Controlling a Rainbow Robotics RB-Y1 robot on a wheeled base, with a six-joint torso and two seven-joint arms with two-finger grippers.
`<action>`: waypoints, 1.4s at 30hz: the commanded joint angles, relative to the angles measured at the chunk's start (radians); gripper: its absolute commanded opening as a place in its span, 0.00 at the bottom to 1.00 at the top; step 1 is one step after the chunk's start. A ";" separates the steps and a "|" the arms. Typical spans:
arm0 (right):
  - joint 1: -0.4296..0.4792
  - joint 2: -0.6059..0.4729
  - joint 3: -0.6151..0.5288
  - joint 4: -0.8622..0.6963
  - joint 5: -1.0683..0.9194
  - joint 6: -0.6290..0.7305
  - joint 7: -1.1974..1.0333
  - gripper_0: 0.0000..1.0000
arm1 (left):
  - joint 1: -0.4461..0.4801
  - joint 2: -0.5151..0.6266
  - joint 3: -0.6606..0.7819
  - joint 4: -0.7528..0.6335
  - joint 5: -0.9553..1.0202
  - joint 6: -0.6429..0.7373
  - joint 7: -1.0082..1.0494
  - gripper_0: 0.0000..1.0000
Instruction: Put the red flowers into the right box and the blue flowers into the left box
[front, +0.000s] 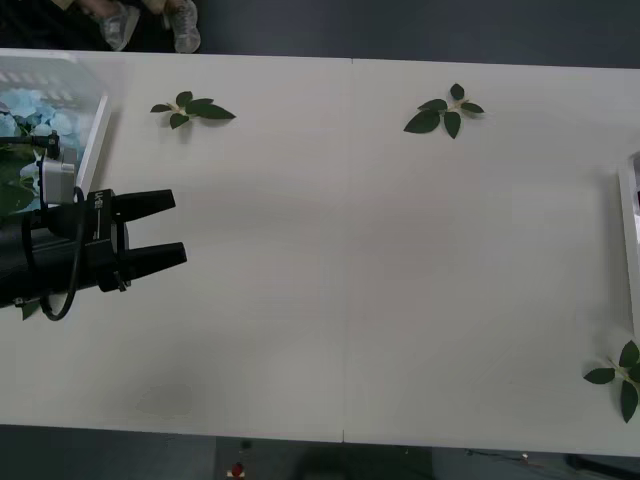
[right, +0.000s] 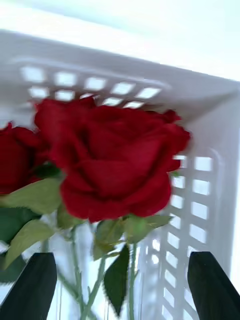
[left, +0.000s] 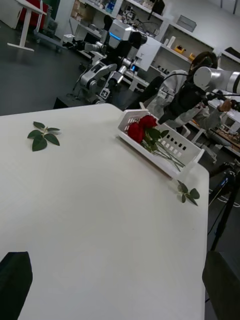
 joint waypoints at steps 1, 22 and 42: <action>-0.007 -0.033 -0.024 -0.084 -0.016 0.095 0.011 0.77 | 0.017 0.034 -0.010 -0.016 0.010 -0.005 0.006 1.00; 0.411 0.179 -0.384 -1.178 -0.041 0.451 0.140 0.77 | 0.017 0.034 -0.010 -0.016 0.010 -0.005 0.006 1.00; 0.405 0.573 -0.417 -1.297 -0.173 0.683 0.695 0.77 | 0.017 0.034 -0.010 -0.016 0.010 -0.005 0.006 1.00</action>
